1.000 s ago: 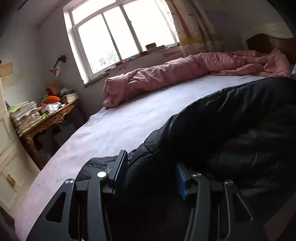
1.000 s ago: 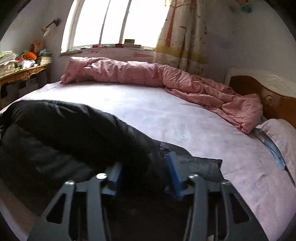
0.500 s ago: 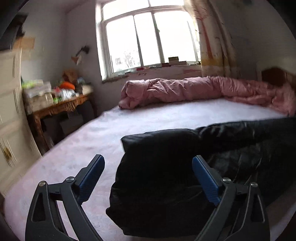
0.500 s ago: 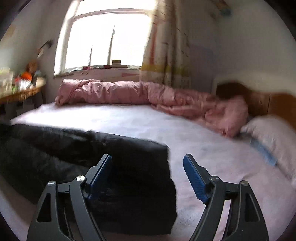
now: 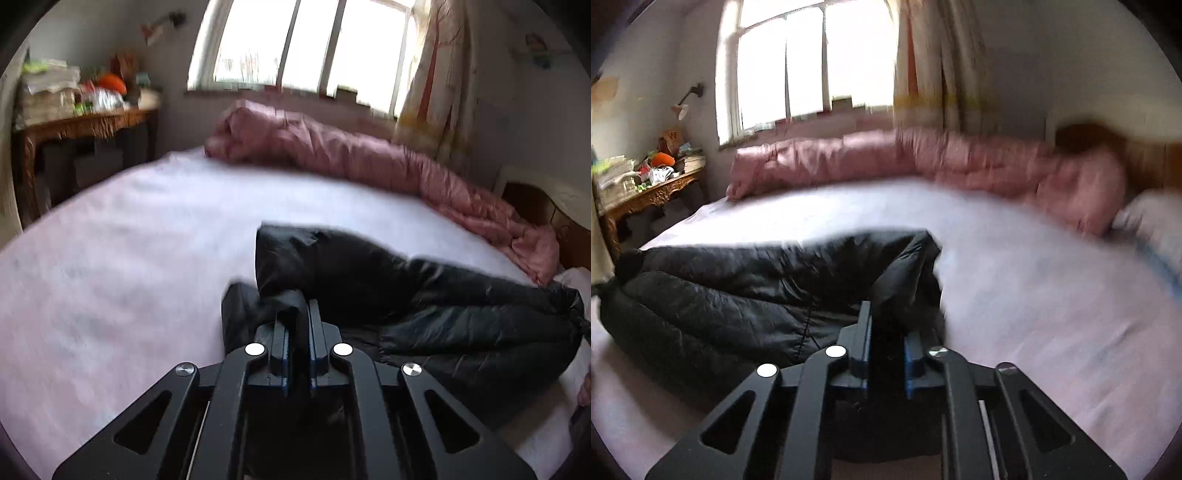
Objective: Fold large clothes
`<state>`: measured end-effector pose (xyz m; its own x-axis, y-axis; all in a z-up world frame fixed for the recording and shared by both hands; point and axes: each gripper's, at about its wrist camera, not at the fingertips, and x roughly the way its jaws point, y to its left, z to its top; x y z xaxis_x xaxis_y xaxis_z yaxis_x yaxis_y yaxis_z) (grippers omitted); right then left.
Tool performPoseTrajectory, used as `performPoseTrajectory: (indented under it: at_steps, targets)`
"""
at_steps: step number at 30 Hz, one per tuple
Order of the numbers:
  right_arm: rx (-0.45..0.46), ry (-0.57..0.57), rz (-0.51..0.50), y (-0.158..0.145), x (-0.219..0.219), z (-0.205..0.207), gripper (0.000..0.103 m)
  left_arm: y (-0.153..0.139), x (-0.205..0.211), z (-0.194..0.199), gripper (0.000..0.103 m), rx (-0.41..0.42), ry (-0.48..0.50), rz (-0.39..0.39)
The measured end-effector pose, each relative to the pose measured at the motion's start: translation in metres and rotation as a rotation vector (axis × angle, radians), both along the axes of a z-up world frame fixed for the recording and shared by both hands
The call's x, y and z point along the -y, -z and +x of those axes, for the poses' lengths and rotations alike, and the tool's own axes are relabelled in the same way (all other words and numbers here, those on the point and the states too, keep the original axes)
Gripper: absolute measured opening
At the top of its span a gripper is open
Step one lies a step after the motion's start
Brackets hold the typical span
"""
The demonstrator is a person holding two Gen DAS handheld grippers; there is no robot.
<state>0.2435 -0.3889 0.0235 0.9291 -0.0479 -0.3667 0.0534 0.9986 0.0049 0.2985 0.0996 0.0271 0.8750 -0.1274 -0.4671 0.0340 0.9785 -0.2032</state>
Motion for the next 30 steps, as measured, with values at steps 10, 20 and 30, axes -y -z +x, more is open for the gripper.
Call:
performPoseTrajectory:
  at_steps: [10,20,30]
  targets:
    - [-0.199,0.079,0.092,0.043,0.009,0.085,0.010,0.031,0.011,0.044,0.007,-0.082,-0.094,0.054]
    - [-0.213,0.089,0.099,0.048,0.014,0.090,0.010,0.043,0.016,0.048,0.015,-0.134,-0.137,0.136]
    - [-0.255,0.102,0.087,0.051,0.014,0.097,0.022,0.048,0.024,0.050,0.016,-0.167,-0.166,0.218]
